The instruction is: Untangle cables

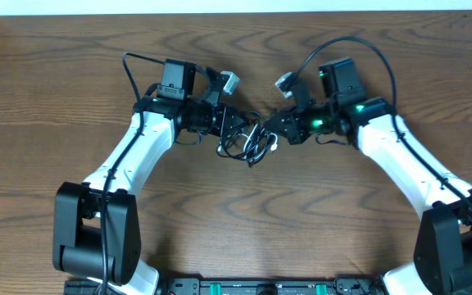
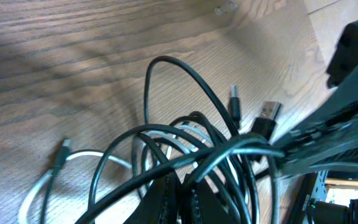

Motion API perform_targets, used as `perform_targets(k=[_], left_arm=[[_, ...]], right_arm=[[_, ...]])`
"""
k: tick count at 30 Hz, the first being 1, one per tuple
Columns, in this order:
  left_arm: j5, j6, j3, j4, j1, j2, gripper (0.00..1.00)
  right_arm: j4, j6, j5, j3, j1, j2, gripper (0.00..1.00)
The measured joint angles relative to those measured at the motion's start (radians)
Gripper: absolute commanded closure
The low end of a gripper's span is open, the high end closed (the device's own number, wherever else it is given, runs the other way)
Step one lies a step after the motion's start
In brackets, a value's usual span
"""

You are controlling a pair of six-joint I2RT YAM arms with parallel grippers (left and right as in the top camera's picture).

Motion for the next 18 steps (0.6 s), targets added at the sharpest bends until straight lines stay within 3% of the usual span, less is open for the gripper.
perform_targets(k=[9, 13, 18], left_arm=[[-0.143, -0.038, 0.0, -0.001, 0.011, 0.0, 0.93], [-0.158, -0.048, 0.0, -0.001, 0.011, 0.0, 0.92], [-0.163, -0.05, 0.0, -0.001, 0.011, 0.0, 0.9]], right_arm=[[-0.082, -0.08, -0.182, 0.0, -0.145, 0.0, 0.99], [-0.097, -0.094, -0.183, 0.0, -0.164, 0.0, 0.78], [-0.12, -0.107, -0.129, 0.0, -0.14, 0.0, 0.73]])
